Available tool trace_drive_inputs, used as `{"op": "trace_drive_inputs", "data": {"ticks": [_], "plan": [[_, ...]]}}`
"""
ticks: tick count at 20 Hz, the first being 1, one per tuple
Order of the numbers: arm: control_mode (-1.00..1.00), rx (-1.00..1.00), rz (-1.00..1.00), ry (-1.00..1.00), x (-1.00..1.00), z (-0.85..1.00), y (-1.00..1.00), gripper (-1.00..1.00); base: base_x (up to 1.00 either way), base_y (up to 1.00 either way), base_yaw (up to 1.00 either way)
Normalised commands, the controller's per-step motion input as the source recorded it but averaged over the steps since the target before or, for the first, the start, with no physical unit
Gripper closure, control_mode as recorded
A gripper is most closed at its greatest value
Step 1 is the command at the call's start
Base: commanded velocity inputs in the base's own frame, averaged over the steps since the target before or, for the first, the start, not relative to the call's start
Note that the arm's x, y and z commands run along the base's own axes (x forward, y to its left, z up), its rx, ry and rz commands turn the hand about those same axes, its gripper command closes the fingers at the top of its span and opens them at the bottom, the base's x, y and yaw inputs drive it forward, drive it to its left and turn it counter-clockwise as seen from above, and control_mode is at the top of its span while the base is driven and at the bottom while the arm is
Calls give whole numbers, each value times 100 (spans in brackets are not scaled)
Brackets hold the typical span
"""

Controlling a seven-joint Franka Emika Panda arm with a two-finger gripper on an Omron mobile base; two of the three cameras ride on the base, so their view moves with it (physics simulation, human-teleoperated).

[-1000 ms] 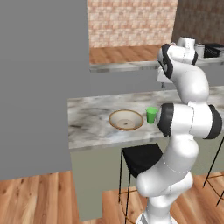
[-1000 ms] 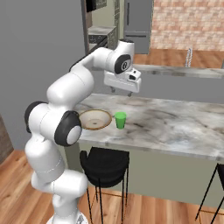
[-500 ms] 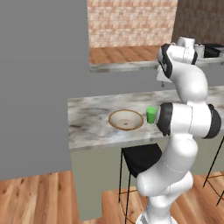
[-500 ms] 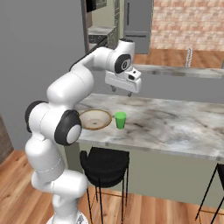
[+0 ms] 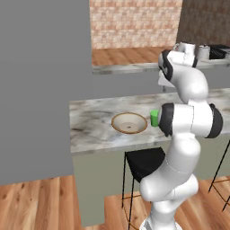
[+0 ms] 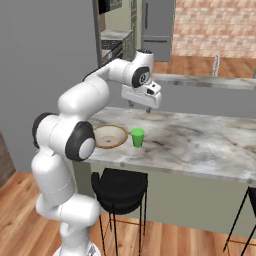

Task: Place the cup inside the bowl on the dining table and move the bowl to any counter.

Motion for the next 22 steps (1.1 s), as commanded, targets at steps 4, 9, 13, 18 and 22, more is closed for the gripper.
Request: {"op": "trace_drive_inputs", "data": {"ticks": [4,9,13,18,22], "plan": [[-100,0,0,0,15,-18,0,-100,0,0,0],[-100,0,0,0,14,-17,0,-100,0,0,0],[-100,0,0,-1,14,-14,0,-100,0,0,0],[-100,0,0,-4,26,-19,0,-100,0,0,0],[-100,0,0,-3,25,-19,0,-100,0,0,0]]}}
